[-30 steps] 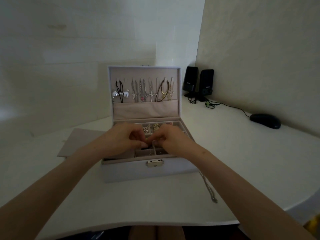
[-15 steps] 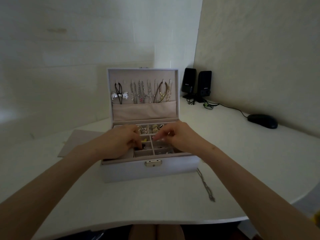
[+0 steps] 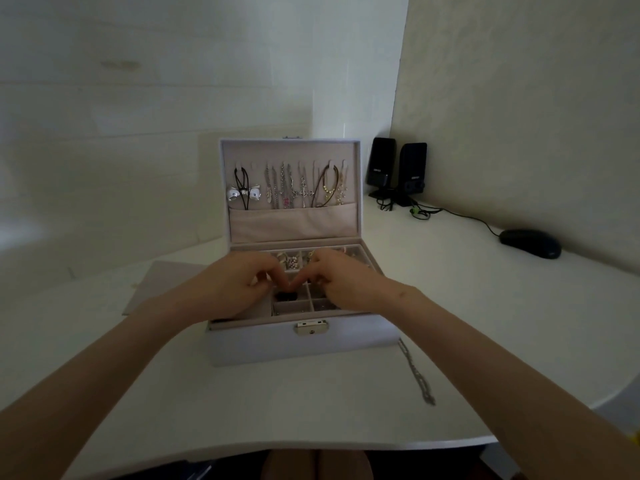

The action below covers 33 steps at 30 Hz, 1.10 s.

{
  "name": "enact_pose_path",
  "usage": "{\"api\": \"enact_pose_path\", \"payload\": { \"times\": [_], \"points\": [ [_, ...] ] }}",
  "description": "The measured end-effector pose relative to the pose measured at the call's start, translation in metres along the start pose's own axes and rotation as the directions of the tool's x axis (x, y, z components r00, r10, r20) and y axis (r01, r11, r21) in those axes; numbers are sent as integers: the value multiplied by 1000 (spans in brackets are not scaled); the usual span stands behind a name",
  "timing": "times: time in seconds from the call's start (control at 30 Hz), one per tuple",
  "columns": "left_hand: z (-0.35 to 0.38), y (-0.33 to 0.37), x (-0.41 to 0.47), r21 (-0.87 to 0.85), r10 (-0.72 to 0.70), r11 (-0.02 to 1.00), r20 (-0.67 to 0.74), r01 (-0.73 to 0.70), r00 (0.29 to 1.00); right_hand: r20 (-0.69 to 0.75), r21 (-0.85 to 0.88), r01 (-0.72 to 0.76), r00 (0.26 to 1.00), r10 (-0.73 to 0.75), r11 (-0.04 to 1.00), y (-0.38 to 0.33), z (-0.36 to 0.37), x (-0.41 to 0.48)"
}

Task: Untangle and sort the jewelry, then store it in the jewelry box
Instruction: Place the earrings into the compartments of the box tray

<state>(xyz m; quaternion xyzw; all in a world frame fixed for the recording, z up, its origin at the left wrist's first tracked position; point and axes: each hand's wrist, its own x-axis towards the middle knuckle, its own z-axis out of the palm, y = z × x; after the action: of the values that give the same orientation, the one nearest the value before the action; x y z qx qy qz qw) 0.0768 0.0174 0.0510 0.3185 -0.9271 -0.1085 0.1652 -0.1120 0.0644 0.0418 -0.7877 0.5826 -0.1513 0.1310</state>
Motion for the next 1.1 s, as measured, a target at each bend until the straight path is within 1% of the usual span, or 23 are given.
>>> {"api": "enact_pose_path", "payload": {
  "times": [0.07, 0.1, 0.17, 0.23, 0.3, 0.37, 0.43, 0.47, 0.57, 0.63, 0.7, 0.73, 0.87, 1.0, 1.1],
  "points": [
    [-2, -4, -3, -35, -19, 999, -122, 15, 992, 2, 10, -4, 1000, 4, 1000, 2, -5, -1],
    [-3, -5, -6, -52, -30, 998, -154, 22, 988, -16, 42, -9, 1000, 10, 999, 3, -9, -2],
    [-6, -4, -12, -98, -38, 995, -160, 22, 986, -79, 159, -31, 996, 44, 987, 10, -20, -9],
    [-5, 5, -19, -126, -13, 992, -151, -7, 988, -143, 252, -57, 985, 95, 966, 21, -30, -18],
    [3, 14, -28, -75, -3, 997, -174, -10, 985, -187, 269, -80, 973, 133, 960, 35, -38, -26],
    [16, 19, -37, 59, -5, 998, -229, 20, 973, -219, 285, -128, 956, 195, 950, 49, -42, -33],
    [27, 21, -43, 154, 29, 988, -269, 13, 963, -217, 295, -219, 932, 289, 930, 62, -45, -42],
    [30, 21, -45, 170, 50, 985, -277, -2, 960, -205, 289, -274, 918, 339, 917, 68, -46, -47],
    [30, 27, -46, 162, 70, 986, -279, -24, 958, -160, 261, -428, 865, 476, 865, 84, -47, -62],
    [30, 31, -44, 148, 70, 989, -284, -28, 956, -90, 206, -504, 844, 529, 839, 90, -44, -72],
    [31, 33, -40, 122, 13, 992, -301, 25, 953, 12, 180, -537, 839, 544, 824, 93, -35, -80],
    [32, 33, -37, 108, -22, 992, -305, 58, 952, 35, 176, -539, 840, 542, 824, 93, -30, -82],
    [33, 30, -30, 54, -130, 986, -337, 157, 932, 2, 199, -508, 855, 519, 838, 95, -18, -82],
    [28, 25, -27, -18, -201, 978, -338, 208, 919, 35, 164, -508, 859, 510, 845, 95, -17, -77],
    [24, 22, -25, -63, -252, 967, -341, 246, 906, 28, 161, -498, 866, 500, 852, 94, -16, -75]
  ]
}}
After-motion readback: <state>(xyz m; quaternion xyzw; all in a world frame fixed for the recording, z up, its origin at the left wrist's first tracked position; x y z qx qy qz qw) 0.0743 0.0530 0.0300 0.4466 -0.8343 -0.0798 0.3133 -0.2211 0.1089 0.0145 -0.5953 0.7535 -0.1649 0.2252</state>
